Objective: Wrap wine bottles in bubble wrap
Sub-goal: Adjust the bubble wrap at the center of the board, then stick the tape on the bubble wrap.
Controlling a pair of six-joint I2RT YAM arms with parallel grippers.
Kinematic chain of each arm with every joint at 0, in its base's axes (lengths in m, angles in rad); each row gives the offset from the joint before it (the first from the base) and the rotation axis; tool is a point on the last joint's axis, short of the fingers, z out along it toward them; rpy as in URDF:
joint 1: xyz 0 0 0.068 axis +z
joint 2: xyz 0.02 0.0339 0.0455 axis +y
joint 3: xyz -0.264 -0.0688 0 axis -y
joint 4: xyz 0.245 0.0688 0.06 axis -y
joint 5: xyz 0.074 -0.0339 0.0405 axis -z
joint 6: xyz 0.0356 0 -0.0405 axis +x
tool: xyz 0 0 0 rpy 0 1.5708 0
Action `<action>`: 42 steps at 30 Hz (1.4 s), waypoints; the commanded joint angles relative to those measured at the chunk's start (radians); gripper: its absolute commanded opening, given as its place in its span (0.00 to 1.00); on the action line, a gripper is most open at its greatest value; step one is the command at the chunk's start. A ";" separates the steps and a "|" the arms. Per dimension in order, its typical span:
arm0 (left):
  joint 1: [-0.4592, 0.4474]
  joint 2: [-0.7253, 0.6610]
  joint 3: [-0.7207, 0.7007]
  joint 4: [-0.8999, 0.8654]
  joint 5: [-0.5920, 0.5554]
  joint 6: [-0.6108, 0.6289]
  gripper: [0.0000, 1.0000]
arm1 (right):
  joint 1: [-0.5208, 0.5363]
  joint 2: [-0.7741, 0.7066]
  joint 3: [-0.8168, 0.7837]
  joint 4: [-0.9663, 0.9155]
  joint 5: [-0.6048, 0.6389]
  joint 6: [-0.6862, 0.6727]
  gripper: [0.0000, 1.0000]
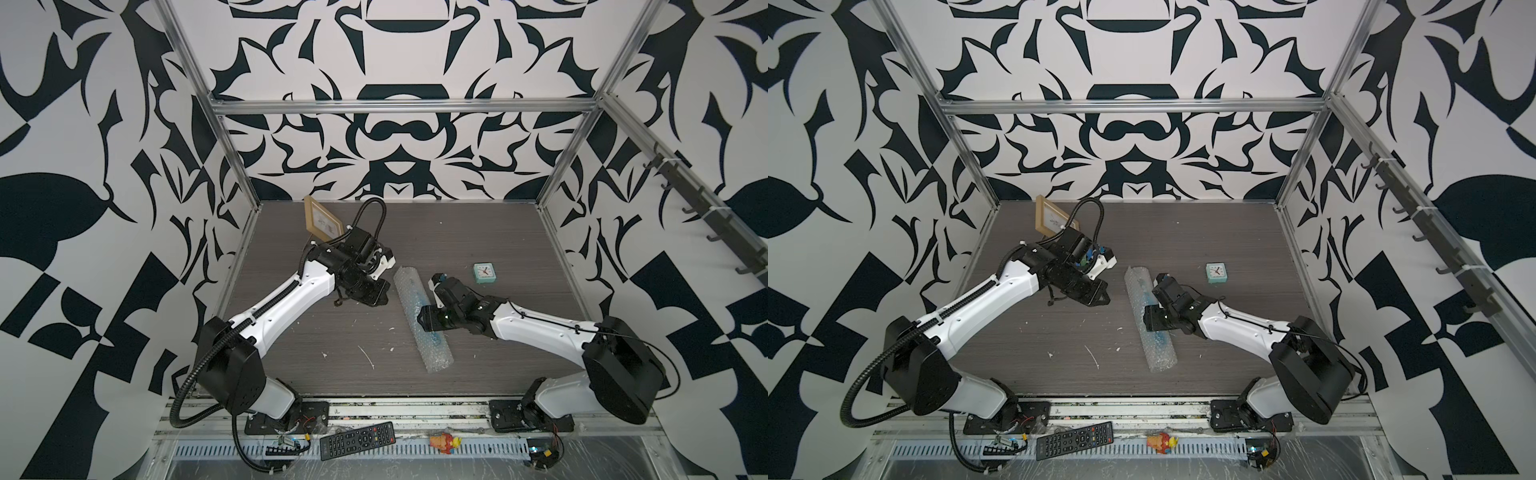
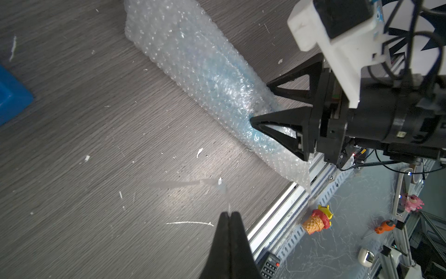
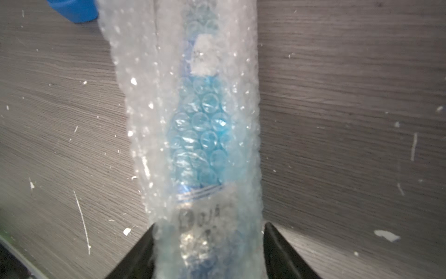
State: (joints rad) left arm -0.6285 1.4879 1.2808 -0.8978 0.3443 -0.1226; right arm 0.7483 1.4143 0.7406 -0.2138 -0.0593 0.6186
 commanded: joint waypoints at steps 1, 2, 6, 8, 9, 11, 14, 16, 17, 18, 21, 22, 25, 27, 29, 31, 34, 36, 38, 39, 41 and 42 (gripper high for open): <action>-0.001 0.003 0.010 -0.030 0.013 0.005 0.00 | -0.003 -0.009 0.029 -0.030 0.016 -0.015 0.52; -0.002 0.002 0.010 -0.032 0.013 0.005 0.00 | -0.003 -0.006 0.028 -0.030 0.012 -0.016 0.47; -0.002 0.006 0.018 -0.033 0.018 0.006 0.00 | -0.002 -0.009 0.013 -0.023 0.000 -0.011 0.35; -0.001 0.013 0.025 -0.033 0.030 0.005 0.00 | -0.002 -0.016 0.004 -0.015 -0.002 -0.010 0.33; -0.001 0.018 0.029 -0.032 0.039 0.005 0.00 | -0.002 -0.019 0.000 -0.012 -0.002 -0.009 0.33; -0.002 0.027 0.040 -0.030 0.056 0.003 0.00 | -0.002 -0.027 -0.011 -0.003 -0.001 -0.010 0.35; -0.014 0.048 0.062 -0.027 0.079 -0.002 0.00 | -0.003 -0.040 -0.025 0.011 -0.003 -0.013 0.34; -0.023 0.062 0.081 -0.025 0.094 -0.007 0.00 | -0.003 -0.046 -0.036 0.022 -0.004 -0.019 0.31; -0.028 0.070 0.091 -0.020 0.103 -0.009 0.00 | -0.003 -0.048 -0.044 0.030 -0.004 -0.020 0.28; -0.032 0.078 0.102 -0.013 0.117 -0.014 0.00 | -0.003 -0.050 -0.053 0.040 -0.008 -0.021 0.26; -0.045 0.104 0.131 0.017 0.160 -0.033 0.00 | -0.002 -0.051 -0.077 0.081 -0.026 -0.023 0.20; -0.051 0.114 0.139 0.028 0.174 -0.039 0.00 | -0.002 -0.051 -0.086 0.094 -0.035 -0.026 0.18; -0.067 0.150 0.165 0.061 0.217 -0.060 0.00 | -0.004 -0.055 -0.113 0.138 -0.049 -0.033 0.14; -0.077 0.177 0.183 0.063 0.241 -0.070 0.00 | -0.006 -0.061 -0.126 0.154 -0.053 -0.040 0.11; -0.085 0.204 0.200 0.099 0.258 -0.079 0.00 | -0.007 -0.065 -0.141 0.168 -0.056 -0.046 0.09; -0.092 0.228 0.215 0.111 0.270 -0.087 0.00 | -0.012 -0.074 -0.158 0.182 -0.065 -0.053 0.08; -0.101 0.267 0.242 0.123 0.280 -0.104 0.00 | -0.021 -0.094 -0.198 0.224 -0.075 -0.058 0.05; -0.101 0.290 0.255 0.130 0.279 -0.118 0.00 | -0.027 -0.107 -0.231 0.266 -0.081 -0.060 0.04; -0.100 0.305 0.260 0.147 0.273 -0.134 0.00 | -0.032 -0.117 -0.261 0.307 -0.087 -0.061 0.03; -0.102 0.315 0.263 0.153 0.274 -0.145 0.00 | -0.035 -0.120 -0.276 0.328 -0.092 -0.063 0.03; -0.100 0.332 0.271 0.162 0.274 -0.158 0.00 | -0.039 -0.123 -0.297 0.365 -0.101 -0.063 0.02; -0.101 0.341 0.275 0.166 0.279 -0.162 0.00 | -0.042 -0.123 -0.308 0.388 -0.110 -0.066 0.02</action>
State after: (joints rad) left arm -0.7269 1.8046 1.5272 -0.7494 0.5980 -0.2508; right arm 0.7116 1.2751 0.4835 0.1776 -0.1570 0.5720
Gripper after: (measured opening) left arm 0.044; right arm 0.059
